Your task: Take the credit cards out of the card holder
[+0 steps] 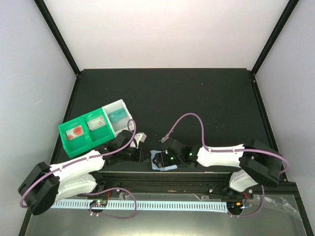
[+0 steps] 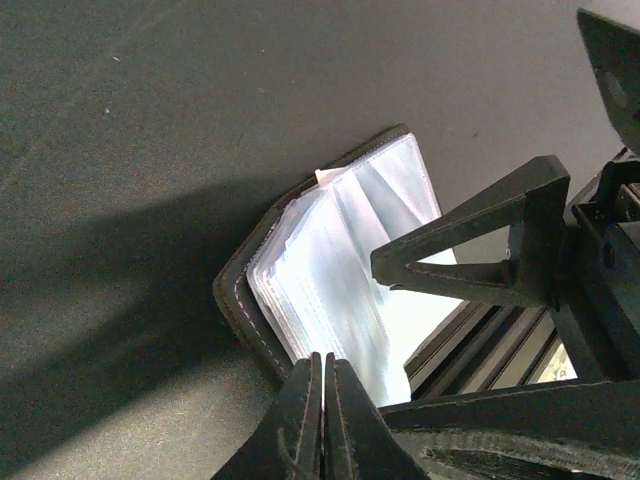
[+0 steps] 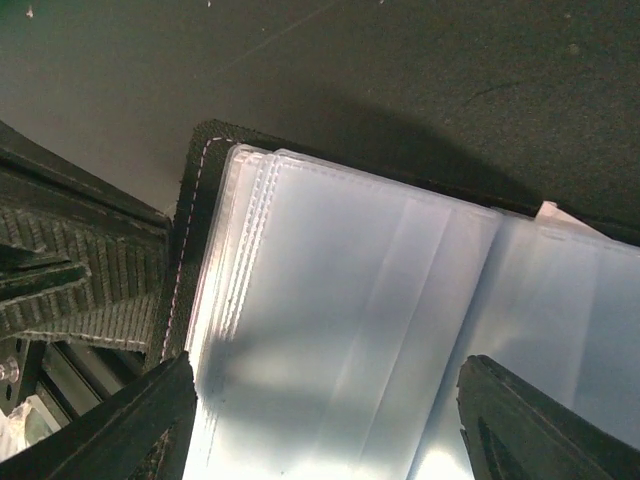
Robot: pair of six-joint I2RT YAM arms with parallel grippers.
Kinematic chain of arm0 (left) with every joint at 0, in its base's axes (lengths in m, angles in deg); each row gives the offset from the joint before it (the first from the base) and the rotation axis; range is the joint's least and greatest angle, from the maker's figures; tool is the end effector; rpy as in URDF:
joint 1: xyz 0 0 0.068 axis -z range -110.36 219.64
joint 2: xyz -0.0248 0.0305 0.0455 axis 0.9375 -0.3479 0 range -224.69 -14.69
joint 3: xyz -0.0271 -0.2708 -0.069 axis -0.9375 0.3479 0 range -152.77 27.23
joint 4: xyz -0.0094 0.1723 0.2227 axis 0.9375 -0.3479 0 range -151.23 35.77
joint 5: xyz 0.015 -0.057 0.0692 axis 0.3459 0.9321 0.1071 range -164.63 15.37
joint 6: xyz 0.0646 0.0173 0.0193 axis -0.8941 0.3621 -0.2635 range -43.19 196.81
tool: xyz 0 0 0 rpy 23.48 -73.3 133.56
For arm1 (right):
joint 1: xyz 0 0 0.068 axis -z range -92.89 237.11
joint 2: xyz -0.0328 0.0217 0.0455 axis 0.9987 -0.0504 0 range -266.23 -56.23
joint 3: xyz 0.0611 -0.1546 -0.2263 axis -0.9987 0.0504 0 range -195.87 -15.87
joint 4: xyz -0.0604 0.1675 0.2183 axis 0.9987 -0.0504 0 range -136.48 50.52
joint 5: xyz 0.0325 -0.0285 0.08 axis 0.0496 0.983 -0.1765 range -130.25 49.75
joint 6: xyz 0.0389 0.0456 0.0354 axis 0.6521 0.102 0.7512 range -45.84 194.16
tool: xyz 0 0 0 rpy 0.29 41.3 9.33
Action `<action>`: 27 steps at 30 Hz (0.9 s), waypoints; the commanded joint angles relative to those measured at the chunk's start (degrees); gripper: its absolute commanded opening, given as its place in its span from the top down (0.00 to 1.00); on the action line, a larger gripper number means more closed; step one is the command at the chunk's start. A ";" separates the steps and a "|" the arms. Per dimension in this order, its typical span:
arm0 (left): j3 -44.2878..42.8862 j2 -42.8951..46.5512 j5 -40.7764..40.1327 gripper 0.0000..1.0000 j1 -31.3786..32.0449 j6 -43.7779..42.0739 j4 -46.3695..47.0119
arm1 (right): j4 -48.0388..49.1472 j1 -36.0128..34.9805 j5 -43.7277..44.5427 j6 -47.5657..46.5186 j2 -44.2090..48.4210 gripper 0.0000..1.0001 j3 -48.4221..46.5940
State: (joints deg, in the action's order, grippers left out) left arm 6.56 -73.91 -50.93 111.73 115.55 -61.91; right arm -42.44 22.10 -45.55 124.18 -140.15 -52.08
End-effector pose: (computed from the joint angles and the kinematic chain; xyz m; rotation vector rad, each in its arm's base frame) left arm 0.1432 -0.1600 0.1373 0.2954 2.5955 -1.0938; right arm 0.1210 0.2719 0.1266 -0.3981 2.6829 0.8848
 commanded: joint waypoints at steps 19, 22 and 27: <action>-2.18 0.99 0.81 0.99 0.10 -0.76 -0.24 | -0.39 -0.70 3.21 -0.12 0.83 0.38 1.22; -2.03 1.09 0.51 0.99 0.10 -0.68 -0.23 | -0.15 -0.73 3.11 -0.18 0.99 0.41 1.31; -2.00 0.62 0.44 0.98 0.10 -0.55 -0.06 | -1.76 -1.13 4.38 -1.51 1.45 0.41 0.27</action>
State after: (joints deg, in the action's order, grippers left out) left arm 6.54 -73.91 -50.90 111.73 115.33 -61.93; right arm -42.83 21.55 -43.69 123.96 -140.24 -51.40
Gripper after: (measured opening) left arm 0.038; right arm 0.581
